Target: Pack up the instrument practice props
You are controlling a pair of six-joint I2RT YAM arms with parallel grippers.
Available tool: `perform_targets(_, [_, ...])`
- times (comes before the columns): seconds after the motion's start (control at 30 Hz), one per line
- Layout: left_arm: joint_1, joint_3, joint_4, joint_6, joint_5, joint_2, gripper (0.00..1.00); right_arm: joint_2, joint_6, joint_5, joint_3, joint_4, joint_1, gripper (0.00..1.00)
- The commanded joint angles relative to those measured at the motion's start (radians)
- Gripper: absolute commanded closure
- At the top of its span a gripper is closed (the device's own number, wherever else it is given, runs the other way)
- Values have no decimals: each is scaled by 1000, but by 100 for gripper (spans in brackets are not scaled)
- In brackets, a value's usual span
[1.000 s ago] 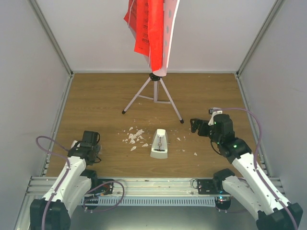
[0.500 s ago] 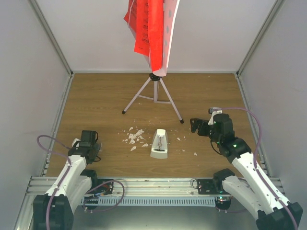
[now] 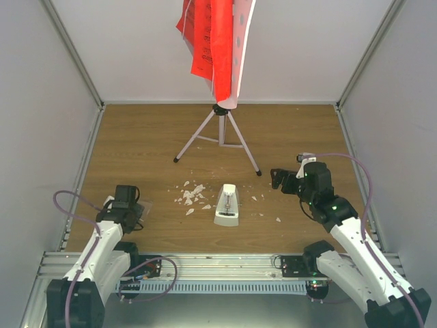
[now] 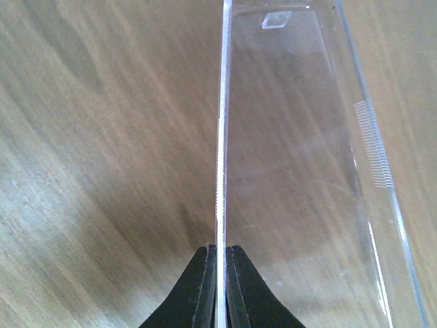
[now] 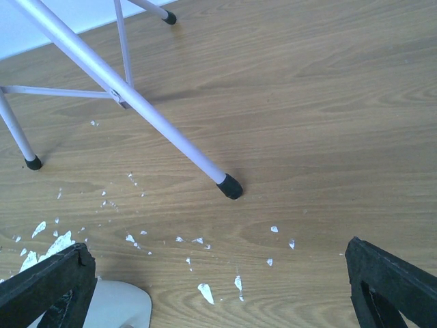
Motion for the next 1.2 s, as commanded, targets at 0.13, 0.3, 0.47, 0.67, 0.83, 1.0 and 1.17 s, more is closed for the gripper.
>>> perform_targets(0.13, [7, 153, -24, 95, -13, 6, 97, -7, -21, -12, 50, -14, -12, 0])
perform_targets(0.3, [7, 227, 9, 211, 46, 10, 100, -25, -35, -36, 60, -19, -11, 0])
perform_targets(0.47, [7, 270, 55, 320, 135, -61, 100, -84, -45, -44, 66, -11, -11, 1])
perform_targets(0.67, [7, 289, 167, 453, 360, -135, 99, -172, -47, -97, 64, 29, -11, 0])
perform_targets(0.83, [-17, 309, 278, 561, 671, -56, 98, -207, -57, -192, 74, 69, -11, 0])
perform_targets(1.0, [-124, 323, 369, 601, 782, -44, 98, -203, -71, -313, 80, 109, -11, 0])
perform_targets(1.17, [-303, 349, 464, 584, 828, -35, 98, -205, -38, -419, 87, 153, -11, 0])
